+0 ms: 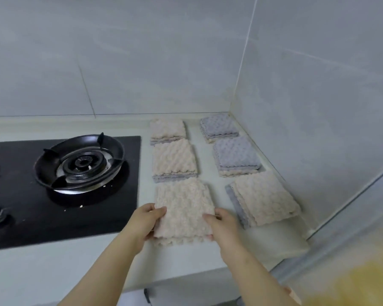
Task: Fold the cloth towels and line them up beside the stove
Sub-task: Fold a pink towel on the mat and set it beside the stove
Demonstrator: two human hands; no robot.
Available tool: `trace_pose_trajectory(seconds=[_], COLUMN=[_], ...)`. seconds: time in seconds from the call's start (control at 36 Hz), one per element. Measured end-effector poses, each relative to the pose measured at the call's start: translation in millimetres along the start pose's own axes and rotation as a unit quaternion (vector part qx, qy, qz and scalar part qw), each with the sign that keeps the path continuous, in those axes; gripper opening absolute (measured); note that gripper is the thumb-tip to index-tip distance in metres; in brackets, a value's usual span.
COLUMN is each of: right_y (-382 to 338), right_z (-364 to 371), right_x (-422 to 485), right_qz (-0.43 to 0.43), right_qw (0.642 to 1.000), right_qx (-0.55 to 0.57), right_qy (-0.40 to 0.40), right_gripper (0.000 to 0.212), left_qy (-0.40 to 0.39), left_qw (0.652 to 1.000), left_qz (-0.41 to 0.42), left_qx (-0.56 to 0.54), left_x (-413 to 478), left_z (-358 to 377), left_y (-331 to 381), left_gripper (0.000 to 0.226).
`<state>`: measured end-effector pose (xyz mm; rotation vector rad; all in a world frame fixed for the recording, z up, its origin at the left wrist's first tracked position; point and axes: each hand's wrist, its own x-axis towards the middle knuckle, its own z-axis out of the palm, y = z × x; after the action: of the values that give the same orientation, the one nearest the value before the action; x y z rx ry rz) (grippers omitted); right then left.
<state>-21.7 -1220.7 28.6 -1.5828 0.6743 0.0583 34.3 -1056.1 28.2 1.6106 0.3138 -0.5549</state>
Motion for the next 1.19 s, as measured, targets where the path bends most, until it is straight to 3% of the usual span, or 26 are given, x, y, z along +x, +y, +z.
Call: trace_pose_trajectory(seconds=[0.19, 0.31, 0.36, 0.47, 0.64, 0.67, 0.75, 0.83, 0.94, 1.03, 1.08, 1.14, 1.19], right_y=[5.7, 9.5, 8.5, -0.7, -15.8, -15.4, -12.7, -3.5, 8.7, 9.2, 3.3, -3.0, -2.0], right_z=[-2.3, -1.3, -1.6, -6.8, -2.4, -0.4, 1.0, 0.8, 5.1, 3.0, -1.2, -5.2, -6.9], right_x=[9.4, 13.3, 13.8, 15.8, 19.0, 20.2, 24.3, 30.1, 32.1, 28.6, 21.0, 14.8, 15.0], right_qz=[-0.02, -0.008, -0.01, -0.065, -0.093, -0.096, -0.134, -0.163, -0.14, -0.194, -0.275, -0.334, -0.338], right_qw=[0.999, 0.997, 0.996, 0.993, 0.988, 0.987, 0.983, 0.978, 0.976, 0.946, 0.91, 0.876, 0.83], right_qx=[-0.026, -0.054, -0.07, -0.076, -0.083, -0.09, -0.104, -0.118, -0.165, -0.256, -0.3, -0.347, -0.438], right_qy=[-0.04, -0.044, -0.047, -0.055, -0.09, -0.09, -0.077, -0.042, -0.016, 0.044, 0.079, 0.015, -0.076], right_gripper=[0.005, 0.016, 0.006, 0.045, 0.049, 0.049, 0.043, 0.037, 0.032, 0.034, 0.04, 0.049, 0.055], left_qy=[0.062, 0.088, 0.095, 0.092, 0.081, 0.073, 0.065, 0.069, 0.075, 0.111, 0.121, 0.096, 0.065], left_qw=[0.998, 0.994, 0.992, 0.989, 0.993, 0.992, 0.98, 0.971, 0.958, 0.927, 0.907, 0.879, 0.848], left_qz=[0.016, 0.021, 0.025, 0.035, 0.051, 0.067, 0.123, 0.16, 0.166, 0.198, 0.228, 0.276, 0.287], left_qx=[0.011, 0.059, 0.081, 0.112, 0.067, 0.073, 0.139, 0.165, 0.223, 0.3, 0.332, 0.376, 0.44], left_x=[-12.7, -10.5, -7.7, -2.1, -1.9, -1.3, 2.3, 6.9, 11.9, 17.9, 14.1, 10.1, 8.8], left_z=[6.0, 6.8, 6.7, 5.1, 6.7, 6.8, 7.5, 8.0, 7.2, 3.9, 2.0, 1.4, 2.5], left_y=[-3.3, -8.7, -11.1, -10.0, -2.7, -2.0, -2.2, -7.1, -12.8, -15.8, -15.4, -19.1, -26.2], left_gripper=[0.012, 0.007, 0.008, 0.006, 0.067, 0.068, 0.038, 0.032, 0.028, 0.028, 0.047, 0.07, 0.083])
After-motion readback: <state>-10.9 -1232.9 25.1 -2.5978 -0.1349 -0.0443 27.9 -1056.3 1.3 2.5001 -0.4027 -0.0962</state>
